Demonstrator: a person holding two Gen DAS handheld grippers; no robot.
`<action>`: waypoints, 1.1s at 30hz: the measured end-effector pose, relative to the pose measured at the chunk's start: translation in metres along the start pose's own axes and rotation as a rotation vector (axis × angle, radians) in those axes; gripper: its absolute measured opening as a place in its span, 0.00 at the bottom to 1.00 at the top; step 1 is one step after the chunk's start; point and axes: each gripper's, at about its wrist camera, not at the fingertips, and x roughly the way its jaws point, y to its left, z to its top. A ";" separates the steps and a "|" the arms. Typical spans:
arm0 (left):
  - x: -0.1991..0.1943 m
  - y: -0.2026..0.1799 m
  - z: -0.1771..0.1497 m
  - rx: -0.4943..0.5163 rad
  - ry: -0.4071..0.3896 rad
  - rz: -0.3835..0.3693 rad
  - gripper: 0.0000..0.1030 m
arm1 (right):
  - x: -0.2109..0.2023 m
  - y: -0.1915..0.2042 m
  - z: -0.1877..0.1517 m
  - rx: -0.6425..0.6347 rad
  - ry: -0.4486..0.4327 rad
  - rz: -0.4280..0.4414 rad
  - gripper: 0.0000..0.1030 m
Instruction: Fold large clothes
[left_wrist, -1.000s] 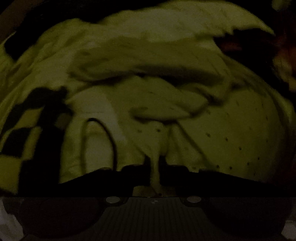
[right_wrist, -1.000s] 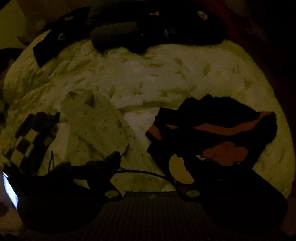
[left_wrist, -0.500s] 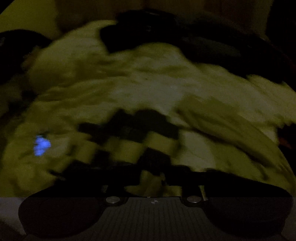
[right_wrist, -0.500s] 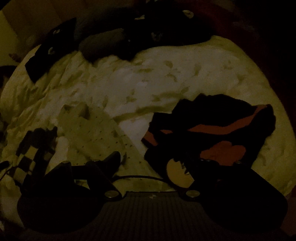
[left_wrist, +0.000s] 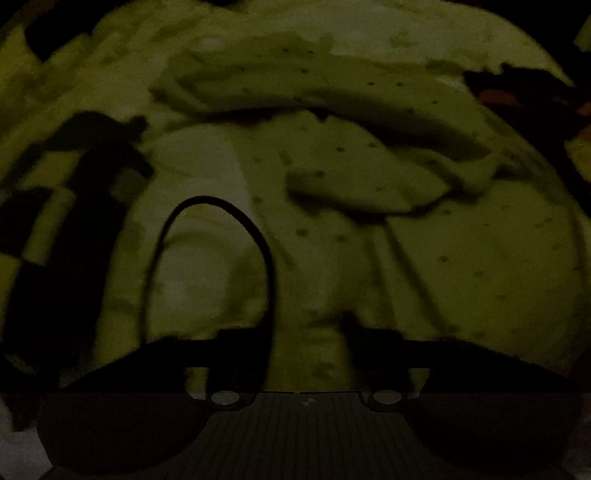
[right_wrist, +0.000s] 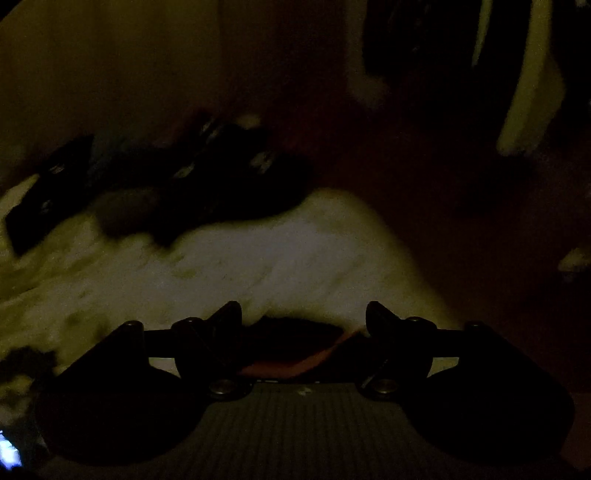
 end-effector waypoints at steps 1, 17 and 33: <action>-0.001 -0.002 -0.001 -0.014 0.004 -0.017 0.54 | -0.009 -0.007 0.006 -0.017 -0.028 -0.033 0.77; -0.146 0.119 0.000 -0.355 -0.247 0.174 0.42 | 0.079 0.188 -0.126 -0.572 0.279 0.335 0.70; -0.114 0.067 0.006 -0.168 -0.116 0.167 1.00 | 0.167 0.377 -0.200 -0.871 0.396 0.569 0.11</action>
